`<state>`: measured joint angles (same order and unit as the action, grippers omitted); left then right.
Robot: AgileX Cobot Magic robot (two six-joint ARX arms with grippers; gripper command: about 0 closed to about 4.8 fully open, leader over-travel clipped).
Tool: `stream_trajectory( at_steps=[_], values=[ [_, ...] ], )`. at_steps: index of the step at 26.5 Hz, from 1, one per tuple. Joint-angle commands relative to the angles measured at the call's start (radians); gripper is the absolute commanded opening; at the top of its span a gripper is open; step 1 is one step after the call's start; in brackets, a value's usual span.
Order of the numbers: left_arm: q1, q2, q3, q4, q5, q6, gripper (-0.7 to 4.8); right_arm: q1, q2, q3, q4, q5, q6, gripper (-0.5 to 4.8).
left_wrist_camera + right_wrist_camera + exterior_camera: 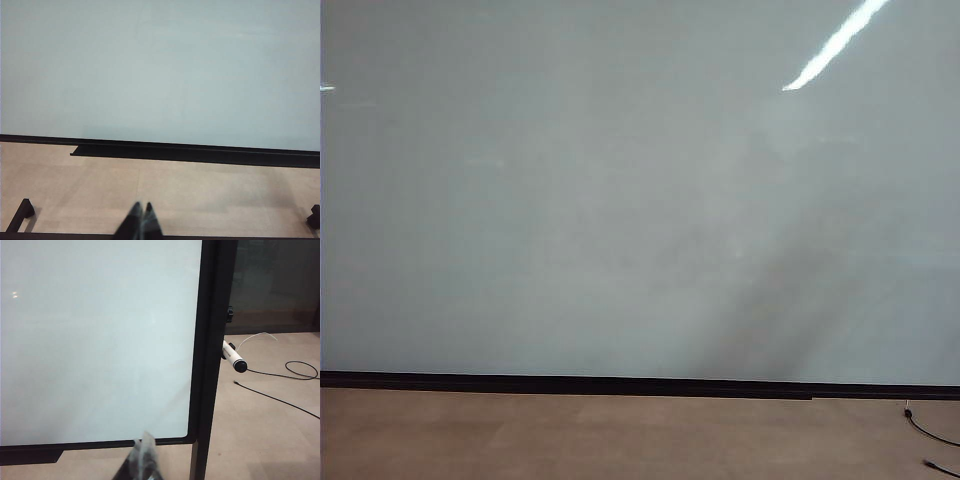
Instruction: Pick up the pen on the shelf to the right of the whiteboard and write the letter Z.
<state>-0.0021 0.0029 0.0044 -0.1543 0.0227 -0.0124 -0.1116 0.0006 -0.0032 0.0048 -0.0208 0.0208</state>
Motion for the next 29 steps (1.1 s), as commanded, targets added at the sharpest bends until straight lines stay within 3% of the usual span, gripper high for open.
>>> stream_trajectory(
  at_steps=[1, 15, 23, 29],
  values=[
    [0.000, 0.000, 0.002, 0.005, 0.000, 0.005, -0.04, 0.000, 0.001, 0.004, 0.018, 0.000, 0.002, -0.08],
    [0.000, 0.000, 0.002, 0.005, 0.000, 0.005, -0.05, -0.001, 0.001, 0.004, 0.012, 0.025, 0.002, -0.08],
    [0.000, 0.000, 0.002, 0.005, 0.000, 0.005, -0.04, -0.001, 0.001, 0.004, -0.008, 0.343, 0.001, -0.08],
    [0.000, 0.000, 0.002, 0.005, 0.000, 0.005, -0.05, 0.000, 0.001, 0.004, -0.036, 0.333, 0.001, -0.08]
  ],
)
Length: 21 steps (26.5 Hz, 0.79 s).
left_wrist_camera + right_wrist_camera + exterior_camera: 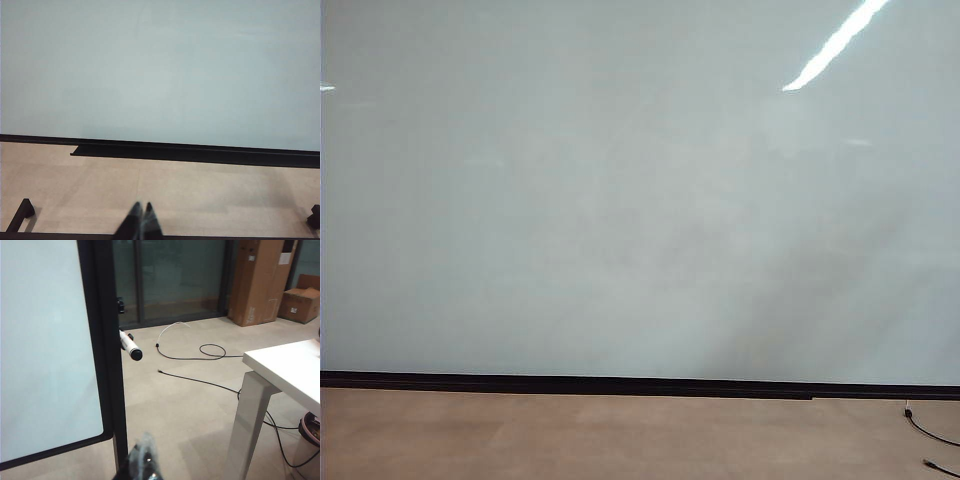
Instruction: Pick up the pen on the shelf to the right of the whiteboard and write the letter Z.
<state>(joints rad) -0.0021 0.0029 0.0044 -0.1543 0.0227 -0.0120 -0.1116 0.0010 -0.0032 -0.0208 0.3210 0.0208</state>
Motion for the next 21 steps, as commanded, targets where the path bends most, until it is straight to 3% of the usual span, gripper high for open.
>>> stream_trajectory(
  at_steps=[1, 4, 7, 8, 21],
  values=[
    [0.000, 0.000, 0.002, 0.005, 0.000, 0.004, -0.04, 0.000, 0.000, 0.004, -0.016, -0.010, 0.001, -0.03],
    [0.000, 0.000, 0.002, 0.005, 0.000, 0.004, -0.04, 0.000, 0.000, 0.004, -0.021, -0.010, 0.001, 0.72],
    [0.000, 0.000, 0.002, 0.005, 0.000, 0.004, -0.04, 0.000, 0.000, 0.004, -0.021, -0.009, 0.002, 3.03],
    [0.000, 0.000, 0.002, 0.005, 0.000, 0.004, -0.05, 0.000, 0.000, 0.004, -0.020, -0.009, 0.001, 4.35],
    [0.000, 0.000, 0.002, 0.005, 0.000, 0.004, -0.05, 0.000, 0.000, 0.004, 0.010, -0.013, 0.005, 4.44]
  ],
)
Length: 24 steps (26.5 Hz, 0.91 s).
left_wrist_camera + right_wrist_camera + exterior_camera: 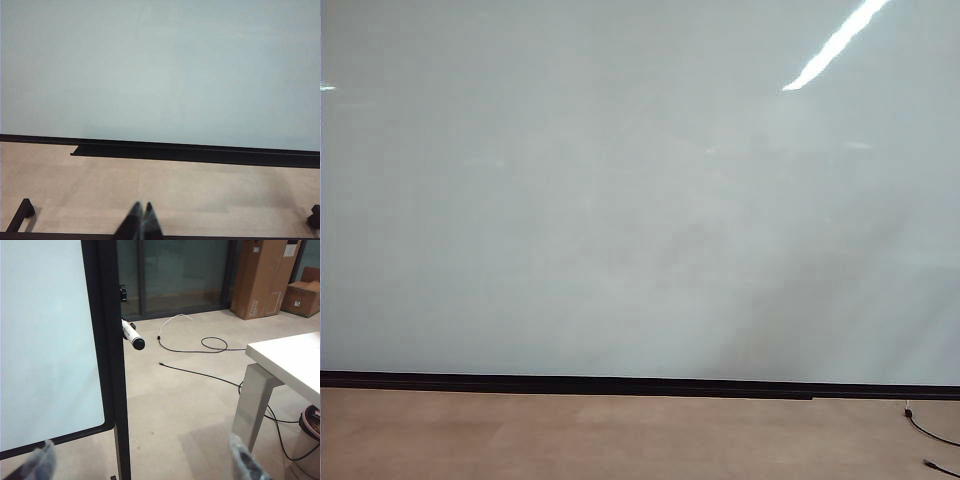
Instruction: Pick up the pen on the shelf to the right of the whiteboard and write the letter Z.
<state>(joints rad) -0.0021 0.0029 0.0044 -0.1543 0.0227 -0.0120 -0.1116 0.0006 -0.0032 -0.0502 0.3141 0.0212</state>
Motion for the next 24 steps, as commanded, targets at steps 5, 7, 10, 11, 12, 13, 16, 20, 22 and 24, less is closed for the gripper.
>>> stream_trajectory(
  at_steps=[5, 7, 10, 11, 12, 13, 16, 20, 22, 24],
  values=[
    [0.000, 0.000, 0.002, 0.005, 0.000, 0.004, -0.04, -0.001, 0.018, 0.039, 0.050, -0.012, 0.001, 4.42],
    [0.000, 0.000, 0.002, 0.005, 0.000, 0.004, -0.04, -0.004, 0.043, 0.052, 0.055, -0.027, 0.000, 4.42],
    [0.000, 0.000, 0.002, 0.005, 0.000, 0.004, -0.04, -0.021, 0.111, 0.070, 0.088, -0.059, -0.014, 4.46],
    [0.000, 0.000, 0.002, 0.005, 0.000, 0.004, -0.05, -0.031, 0.135, 0.070, 0.113, -0.076, -0.018, 4.47],
    [0.000, 0.000, 0.002, 0.005, 0.000, 0.004, -0.04, -0.060, 0.196, 0.070, 0.173, -0.125, -0.022, 4.54],
    [0.000, 0.000, 0.002, 0.005, 0.000, 0.004, -0.05, -0.091, 0.258, 0.070, 0.234, -0.170, -0.022, 4.54],
    [0.000, 0.000, 0.002, 0.005, 0.000, 0.004, -0.04, -0.179, 0.416, 0.070, 0.384, -0.299, -0.034, 4.64],
    [0.000, 0.000, 0.002, 0.005, 0.000, 0.004, -0.04, -0.258, 0.583, 0.069, 0.542, -0.419, -0.068, 4.64],
    [0.000, 0.000, 0.002, 0.005, 0.000, 0.004, -0.04, -0.283, 0.650, 0.069, 0.623, -0.468, -0.085, 4.68],
    [0.000, 0.000, 0.002, 0.005, 0.000, 0.004, -0.04, -0.303, 0.726, 0.069, 0.715, -0.492, -0.101, 4.68]
  ],
)
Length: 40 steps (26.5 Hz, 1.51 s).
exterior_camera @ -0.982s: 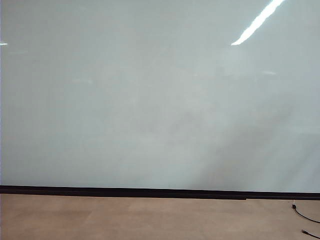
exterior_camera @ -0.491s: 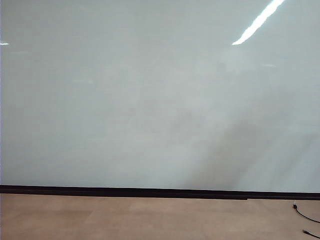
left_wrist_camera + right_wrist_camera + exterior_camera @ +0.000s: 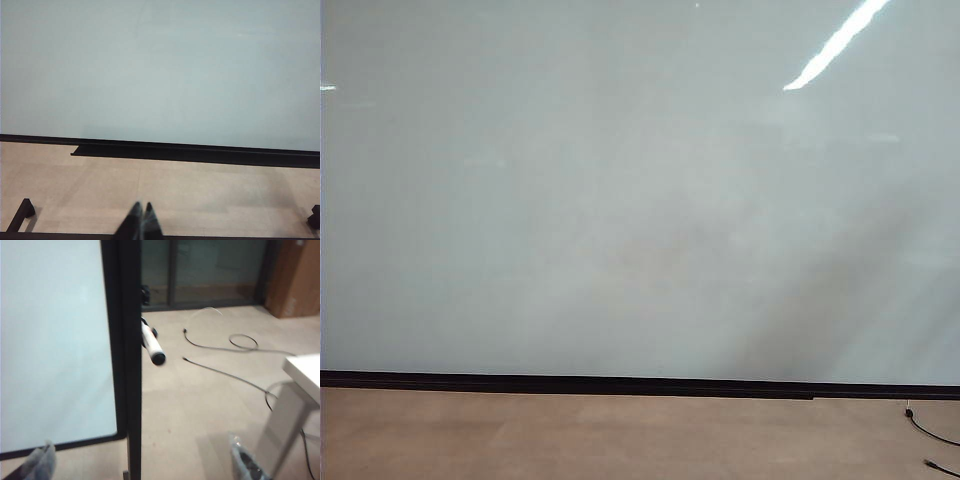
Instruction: Pick up the pen on the shelf to the right of the whiteboard and write the letter Z.
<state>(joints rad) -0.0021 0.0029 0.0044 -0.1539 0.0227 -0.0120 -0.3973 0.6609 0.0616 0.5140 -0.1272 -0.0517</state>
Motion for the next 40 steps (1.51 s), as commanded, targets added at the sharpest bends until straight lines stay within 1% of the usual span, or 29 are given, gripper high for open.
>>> stream_trajectory(
  at_steps=[1, 3, 9, 12, 13, 15, 17, 27, 30, 37, 40],
  values=[
    [0.000, 0.000, 0.002, 0.005, 0.000, 0.004, -0.04, -0.023, 0.098, 0.005, 0.188, -0.058, -0.033, 4.68],
    [0.000, 0.000, 0.002, 0.005, 0.000, 0.004, -0.04, -0.047, 0.250, 0.005, 0.357, -0.098, -0.035, 4.68],
    [0.000, 0.000, 0.002, 0.005, 0.000, 0.004, -0.04, -0.080, 0.474, 0.005, 0.618, -0.162, -0.035, 4.68],
    [0.000, 0.000, 0.002, 0.005, 0.000, 0.004, -0.04, -0.084, 0.579, 0.005, 0.741, -0.164, -0.035, 4.68],
    [0.000, 0.000, 0.002, 0.005, 0.000, 0.004, -0.05, -0.084, 0.648, 0.013, 0.805, -0.164, -0.034, 4.68],
    [0.000, 0.000, 0.002, 0.005, 0.000, 0.004, -0.04, -0.084, 0.744, 0.039, 0.871, -0.177, -0.034, 4.68],
    [0.000, 0.000, 0.002, 0.005, 0.000, 0.004, -0.04, -0.084, 0.795, 0.059, 0.895, -0.188, -0.034, 4.68],
    [0.000, 0.000, 0.002, 0.005, 0.000, 0.004, -0.04, -0.096, 0.953, 0.193, 0.895, -0.221, -0.057, 4.68],
    [0.000, 0.000, 0.002, 0.005, 0.000, 0.004, -0.04, -0.105, 1.049, 0.279, 0.895, -0.272, -0.057, 4.68],
    [0.000, 0.000, 0.002, 0.005, 0.000, 0.004, -0.05, -0.106, 1.169, 0.391, 0.898, -0.305, -0.052, 4.68],
    [0.000, 0.000, 0.002, 0.005, 0.000, 0.004, -0.04, -0.106, 1.245, 0.471, 0.899, -0.358, -0.048, 4.67]
  ],
)
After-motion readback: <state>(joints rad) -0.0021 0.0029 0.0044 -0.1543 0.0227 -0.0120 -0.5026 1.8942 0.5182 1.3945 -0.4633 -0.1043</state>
